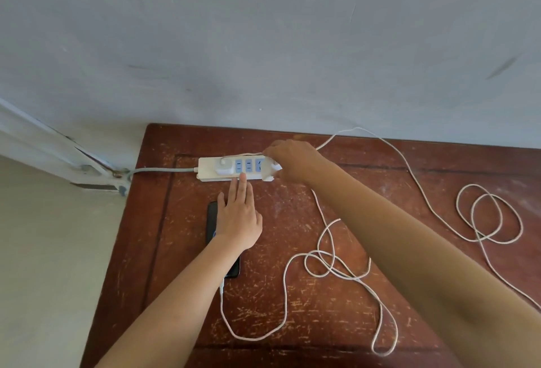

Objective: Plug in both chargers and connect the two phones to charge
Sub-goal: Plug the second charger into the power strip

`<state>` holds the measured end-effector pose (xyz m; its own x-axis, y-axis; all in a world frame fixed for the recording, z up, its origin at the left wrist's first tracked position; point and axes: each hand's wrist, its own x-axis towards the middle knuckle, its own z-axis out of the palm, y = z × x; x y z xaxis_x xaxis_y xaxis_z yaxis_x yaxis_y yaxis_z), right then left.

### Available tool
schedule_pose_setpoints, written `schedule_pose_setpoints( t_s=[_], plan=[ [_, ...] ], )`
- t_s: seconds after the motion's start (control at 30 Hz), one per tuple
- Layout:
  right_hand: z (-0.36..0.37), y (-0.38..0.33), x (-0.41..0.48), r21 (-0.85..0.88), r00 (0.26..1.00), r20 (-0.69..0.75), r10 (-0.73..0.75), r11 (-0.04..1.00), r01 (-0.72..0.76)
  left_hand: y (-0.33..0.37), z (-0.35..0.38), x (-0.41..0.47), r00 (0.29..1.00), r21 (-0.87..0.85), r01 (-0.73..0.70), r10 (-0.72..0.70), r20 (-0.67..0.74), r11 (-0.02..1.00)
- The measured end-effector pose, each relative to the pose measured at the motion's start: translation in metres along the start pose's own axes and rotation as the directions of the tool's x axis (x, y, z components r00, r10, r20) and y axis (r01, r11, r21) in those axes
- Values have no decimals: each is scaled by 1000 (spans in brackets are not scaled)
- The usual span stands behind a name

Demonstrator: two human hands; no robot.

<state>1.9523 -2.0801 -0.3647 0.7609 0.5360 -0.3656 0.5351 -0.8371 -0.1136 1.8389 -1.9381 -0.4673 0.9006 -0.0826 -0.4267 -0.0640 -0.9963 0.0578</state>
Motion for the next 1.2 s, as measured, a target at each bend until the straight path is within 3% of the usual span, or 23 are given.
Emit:
schedule_pose_setpoints(
  t_s=[0.43, 0.6, 0.8, 0.97, 1.2],
  plan=[
    [0, -10, 7, 97, 997, 39, -74, 993, 70, -4, 5, 1, 999, -15, -25, 25, -20, 1000],
    [0, -6, 4, 165, 999, 33, -32, 986, 26, -10, 4, -1, 998, -35, -61, 60, -22, 998],
    [3, -6, 6, 120, 998, 60, -22, 993, 15, -4, 14, -6, 986, -56, -164, 165, 19, 985],
    [9, -10, 15, 56, 996, 76, -46, 998, 42, -3, 22, -3, 988, -33, -152, 152, 11, 988],
    [19, -8, 9, 111, 997, 59, -54, 993, 47, -1, 19, -8, 989, -10, -148, 148, 27, 989]
  ],
)
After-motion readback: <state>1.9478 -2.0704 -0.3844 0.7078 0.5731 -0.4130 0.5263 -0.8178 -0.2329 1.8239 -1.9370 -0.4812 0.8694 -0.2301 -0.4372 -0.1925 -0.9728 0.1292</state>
